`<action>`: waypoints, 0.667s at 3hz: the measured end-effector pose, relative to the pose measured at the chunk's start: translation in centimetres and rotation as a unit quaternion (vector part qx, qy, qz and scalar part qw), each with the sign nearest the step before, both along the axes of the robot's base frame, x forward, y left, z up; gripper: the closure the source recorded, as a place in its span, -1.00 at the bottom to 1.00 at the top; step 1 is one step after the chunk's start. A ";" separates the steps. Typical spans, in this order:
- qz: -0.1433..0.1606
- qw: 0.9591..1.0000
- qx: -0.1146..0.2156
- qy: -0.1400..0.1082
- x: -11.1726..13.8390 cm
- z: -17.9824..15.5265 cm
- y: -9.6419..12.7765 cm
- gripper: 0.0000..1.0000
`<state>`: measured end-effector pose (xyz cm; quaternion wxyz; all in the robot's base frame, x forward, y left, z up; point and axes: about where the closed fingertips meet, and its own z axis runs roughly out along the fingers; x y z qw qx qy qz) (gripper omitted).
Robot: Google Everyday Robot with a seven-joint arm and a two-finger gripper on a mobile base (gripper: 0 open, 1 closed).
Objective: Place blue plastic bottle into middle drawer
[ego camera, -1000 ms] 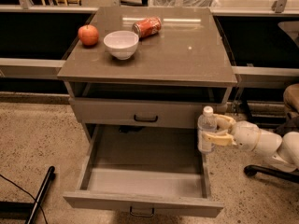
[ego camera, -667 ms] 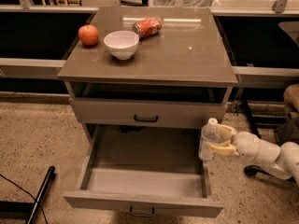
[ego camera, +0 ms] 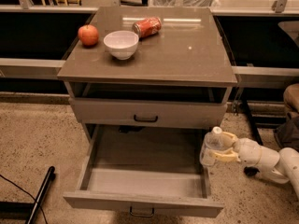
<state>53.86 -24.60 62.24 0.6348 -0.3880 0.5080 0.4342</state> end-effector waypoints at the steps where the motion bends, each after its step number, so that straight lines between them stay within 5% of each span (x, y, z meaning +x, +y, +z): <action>1: -0.008 1.000 0.007 -0.019 0.0 -0.4 0.9 1.00; 2: -0.028 0.997 0.032 -0.062 -0.3 -2.5 3.0 1.00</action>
Offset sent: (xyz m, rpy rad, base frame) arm -0.0109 0.0540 -0.0608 0.1256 -0.2793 -0.1270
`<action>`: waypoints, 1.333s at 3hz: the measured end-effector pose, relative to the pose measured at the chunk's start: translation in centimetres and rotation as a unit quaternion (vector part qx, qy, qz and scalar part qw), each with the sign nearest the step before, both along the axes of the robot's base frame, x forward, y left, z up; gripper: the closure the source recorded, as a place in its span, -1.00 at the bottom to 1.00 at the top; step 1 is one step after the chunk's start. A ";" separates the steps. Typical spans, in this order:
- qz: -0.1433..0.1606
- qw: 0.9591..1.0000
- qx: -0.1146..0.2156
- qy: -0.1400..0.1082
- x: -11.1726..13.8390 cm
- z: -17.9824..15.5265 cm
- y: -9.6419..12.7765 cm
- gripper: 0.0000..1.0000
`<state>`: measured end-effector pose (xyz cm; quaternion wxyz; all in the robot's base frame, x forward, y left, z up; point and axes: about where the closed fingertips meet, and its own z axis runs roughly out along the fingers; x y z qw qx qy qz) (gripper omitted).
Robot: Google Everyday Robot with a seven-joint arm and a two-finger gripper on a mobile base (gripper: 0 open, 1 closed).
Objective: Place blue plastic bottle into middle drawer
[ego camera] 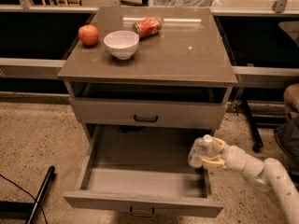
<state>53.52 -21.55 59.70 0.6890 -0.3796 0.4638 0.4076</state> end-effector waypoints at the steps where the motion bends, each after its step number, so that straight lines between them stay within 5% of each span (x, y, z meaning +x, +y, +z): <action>1: -0.002 0.999 0.000 -0.035 -0.4 -1.8 1.6 1.00; 2: -0.006 0.999 -0.019 -0.045 -0.6 -3.1 2.4 1.00; 4: -0.020 0.999 -0.029 0.004 -0.7 -6.8 2.6 1.00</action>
Offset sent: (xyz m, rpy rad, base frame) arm -0.0082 0.0280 -0.0497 -0.0884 -0.1110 -0.0336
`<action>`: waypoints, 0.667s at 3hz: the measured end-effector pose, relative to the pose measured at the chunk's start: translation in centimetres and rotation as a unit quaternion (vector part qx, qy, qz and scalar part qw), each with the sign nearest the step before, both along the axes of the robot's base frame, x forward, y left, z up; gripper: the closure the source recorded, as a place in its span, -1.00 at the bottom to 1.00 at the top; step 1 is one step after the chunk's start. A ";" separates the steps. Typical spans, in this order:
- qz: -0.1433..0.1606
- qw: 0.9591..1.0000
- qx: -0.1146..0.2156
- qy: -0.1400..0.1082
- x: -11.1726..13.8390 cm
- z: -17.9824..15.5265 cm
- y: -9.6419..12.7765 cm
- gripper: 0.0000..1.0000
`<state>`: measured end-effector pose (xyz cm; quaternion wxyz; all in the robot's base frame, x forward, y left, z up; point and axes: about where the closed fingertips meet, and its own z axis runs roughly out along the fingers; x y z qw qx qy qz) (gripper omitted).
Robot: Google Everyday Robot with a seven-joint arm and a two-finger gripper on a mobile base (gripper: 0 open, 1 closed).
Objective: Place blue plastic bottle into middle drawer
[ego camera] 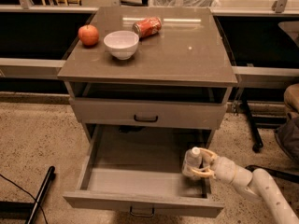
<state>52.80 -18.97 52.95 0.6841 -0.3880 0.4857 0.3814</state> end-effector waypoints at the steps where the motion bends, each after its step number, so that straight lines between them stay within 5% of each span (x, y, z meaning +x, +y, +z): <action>1: 0.001 0.999 0.020 0.030 0.0 -1.2 -0.1 1.00; 2: 0.002 0.998 0.022 0.063 0.0 -2.3 0.0 1.00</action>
Offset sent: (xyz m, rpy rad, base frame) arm -0.0004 -0.0048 -0.0386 0.0458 0.2129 -0.0049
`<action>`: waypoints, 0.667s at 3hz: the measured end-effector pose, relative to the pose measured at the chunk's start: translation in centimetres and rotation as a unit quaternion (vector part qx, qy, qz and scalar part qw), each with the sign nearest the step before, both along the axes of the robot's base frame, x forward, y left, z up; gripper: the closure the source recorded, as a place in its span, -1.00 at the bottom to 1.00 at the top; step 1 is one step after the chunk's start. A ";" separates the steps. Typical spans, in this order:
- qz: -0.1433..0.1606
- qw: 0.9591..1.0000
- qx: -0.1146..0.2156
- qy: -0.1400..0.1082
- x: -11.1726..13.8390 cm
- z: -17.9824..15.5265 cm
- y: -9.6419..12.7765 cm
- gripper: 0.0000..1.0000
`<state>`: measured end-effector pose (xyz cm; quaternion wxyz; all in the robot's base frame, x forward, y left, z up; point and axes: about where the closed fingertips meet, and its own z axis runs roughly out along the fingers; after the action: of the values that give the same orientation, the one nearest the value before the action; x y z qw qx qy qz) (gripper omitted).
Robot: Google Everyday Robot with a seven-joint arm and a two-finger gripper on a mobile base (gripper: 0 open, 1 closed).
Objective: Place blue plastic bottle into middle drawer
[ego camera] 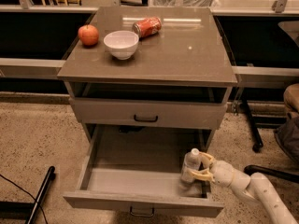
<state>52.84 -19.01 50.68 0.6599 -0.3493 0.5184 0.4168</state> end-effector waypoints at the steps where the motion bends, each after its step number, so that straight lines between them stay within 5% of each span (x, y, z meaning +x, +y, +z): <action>1: -0.001 1.000 0.001 0.019 0.0 -0.7 -0.1 1.00; 2: -0.001 1.000 0.001 0.021 0.0 -0.7 -0.1 0.69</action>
Offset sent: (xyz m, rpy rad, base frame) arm 0.0003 -0.0007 -0.0064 0.0021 0.0363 -0.0021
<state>52.87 -19.07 49.94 0.6498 -0.3392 0.5320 0.4239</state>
